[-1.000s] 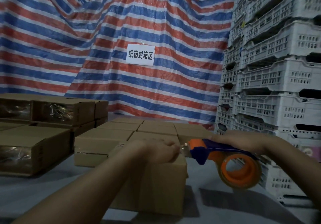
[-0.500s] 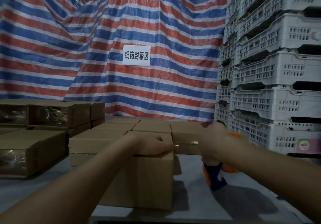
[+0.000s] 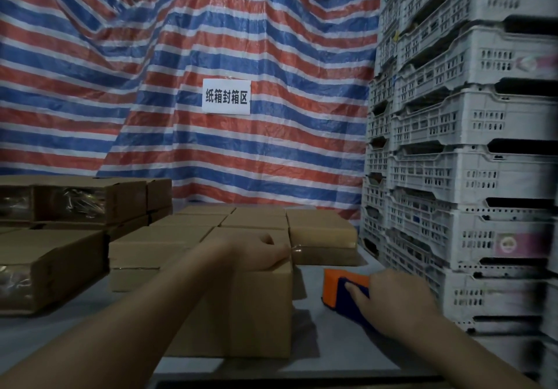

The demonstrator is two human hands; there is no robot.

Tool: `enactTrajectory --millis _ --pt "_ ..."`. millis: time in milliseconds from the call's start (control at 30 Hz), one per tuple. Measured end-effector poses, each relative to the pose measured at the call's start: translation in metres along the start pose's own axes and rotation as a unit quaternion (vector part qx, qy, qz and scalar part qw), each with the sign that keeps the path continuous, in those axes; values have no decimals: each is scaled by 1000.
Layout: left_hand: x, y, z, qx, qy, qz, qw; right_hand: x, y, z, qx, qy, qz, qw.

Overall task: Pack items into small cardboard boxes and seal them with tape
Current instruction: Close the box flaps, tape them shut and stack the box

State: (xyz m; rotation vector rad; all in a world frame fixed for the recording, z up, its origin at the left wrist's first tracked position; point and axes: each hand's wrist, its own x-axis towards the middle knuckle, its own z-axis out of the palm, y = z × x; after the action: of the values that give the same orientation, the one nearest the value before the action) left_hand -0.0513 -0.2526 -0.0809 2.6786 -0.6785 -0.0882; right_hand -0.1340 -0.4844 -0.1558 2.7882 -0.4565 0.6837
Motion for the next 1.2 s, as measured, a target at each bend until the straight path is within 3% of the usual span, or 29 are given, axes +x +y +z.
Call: enactTrajectory --millis 100,167,233,333,400,467,533,633,700,767,833,1067,1200 --pt "-2 -1 2 -18 5 6 1000 7 -9 -26 63 11 -3 998" --pt "-5 -1 0 -14 9 15 1000 15 -29 -44 295 14 -34 955" --pt "-10 1 -4 -11 10 27 1000 21 -62 -59 553 -39 -21 832" --pt "-17 3 -8 -14 21 35 999 16 -111 -51 733 -151 76 659" --pt "-17 1 -6 -120 68 24 990 5 -126 -37 792 -170 96 578" --pt "-17 -1 -5 -273 168 26 947 -3 -130 -28 830 -142 108 529" --pt "-21 -10 -11 -391 286 30 874 -6 -132 -25 832 -127 108 529" --pt "-43 -40 -19 -418 440 57 793 -9 -129 -20 785 -127 71 603" --pt "-58 -63 -12 -382 462 38 799 -16 -125 -16 766 -133 27 629" --pt "-69 -82 8 -372 387 -20 843 -22 -122 -17 765 -149 10 627" --pt "-76 -92 29 -390 307 -44 867 -30 -119 -16 771 -155 -6 617" --pt "-103 -98 56 -506 262 -3 822 -38 -117 -8 738 -130 -43 661" --pt "-106 -71 41 -473 314 43 822 -35 -105 -29 744 -91 -27 661"
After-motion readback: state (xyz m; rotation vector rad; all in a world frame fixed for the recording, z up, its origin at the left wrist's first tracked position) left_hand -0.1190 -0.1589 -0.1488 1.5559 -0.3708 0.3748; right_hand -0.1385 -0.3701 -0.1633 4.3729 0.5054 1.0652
